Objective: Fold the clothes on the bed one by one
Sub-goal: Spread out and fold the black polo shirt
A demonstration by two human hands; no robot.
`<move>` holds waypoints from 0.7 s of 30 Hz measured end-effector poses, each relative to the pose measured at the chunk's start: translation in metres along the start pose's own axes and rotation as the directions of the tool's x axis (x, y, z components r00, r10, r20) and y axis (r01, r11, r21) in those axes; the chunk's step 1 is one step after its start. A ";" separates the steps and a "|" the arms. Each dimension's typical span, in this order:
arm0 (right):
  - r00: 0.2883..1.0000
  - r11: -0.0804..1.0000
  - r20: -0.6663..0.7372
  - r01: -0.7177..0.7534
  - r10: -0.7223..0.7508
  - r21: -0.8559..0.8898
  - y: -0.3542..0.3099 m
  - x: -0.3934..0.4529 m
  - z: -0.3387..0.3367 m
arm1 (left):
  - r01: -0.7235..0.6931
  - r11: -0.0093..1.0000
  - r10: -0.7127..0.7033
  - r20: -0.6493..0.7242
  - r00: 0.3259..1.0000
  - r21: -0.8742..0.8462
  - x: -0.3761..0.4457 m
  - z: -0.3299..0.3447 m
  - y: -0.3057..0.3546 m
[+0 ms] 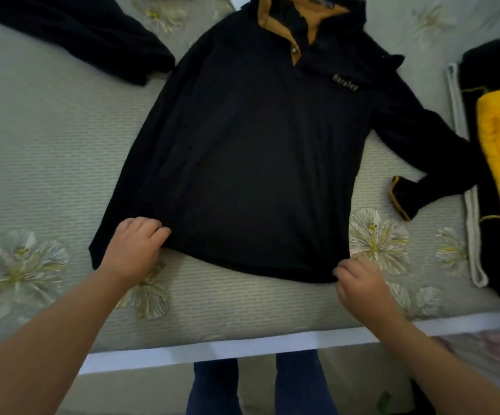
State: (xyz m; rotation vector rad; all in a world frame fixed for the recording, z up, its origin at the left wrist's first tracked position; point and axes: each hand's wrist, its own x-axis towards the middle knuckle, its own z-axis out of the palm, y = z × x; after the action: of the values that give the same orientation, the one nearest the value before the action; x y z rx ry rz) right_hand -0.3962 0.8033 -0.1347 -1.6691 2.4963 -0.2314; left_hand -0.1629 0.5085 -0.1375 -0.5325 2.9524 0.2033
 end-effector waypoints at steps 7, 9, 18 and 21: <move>0.971 0.973 0.138 -0.171 0.193 -0.154 -0.012 -0.056 -0.025 | -0.330 0.944 0.330 0.150 0.932 -0.022 -0.020 -0.006 0.020; 0.918 0.949 0.291 -0.204 0.271 -0.241 -0.014 -0.072 -0.020 | -0.302 0.953 0.278 0.386 0.880 0.003 -0.028 0.006 0.027; 0.543 0.874 0.686 -0.320 0.485 -0.365 -0.038 -0.094 0.014 | -0.301 0.953 0.176 0.770 0.613 0.022 -0.029 0.014 0.035; 0.494 0.848 0.707 -0.437 0.506 -0.302 -0.032 -0.087 0.008 | -0.261 0.965 0.160 0.815 0.557 -0.012 -0.014 0.002 0.041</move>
State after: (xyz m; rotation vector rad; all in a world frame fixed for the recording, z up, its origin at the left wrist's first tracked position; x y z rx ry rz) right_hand -0.3323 0.8714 -0.1342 -0.7241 2.1235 0.5535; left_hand -0.1643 0.5520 -0.1323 -0.0099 2.0665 0.2266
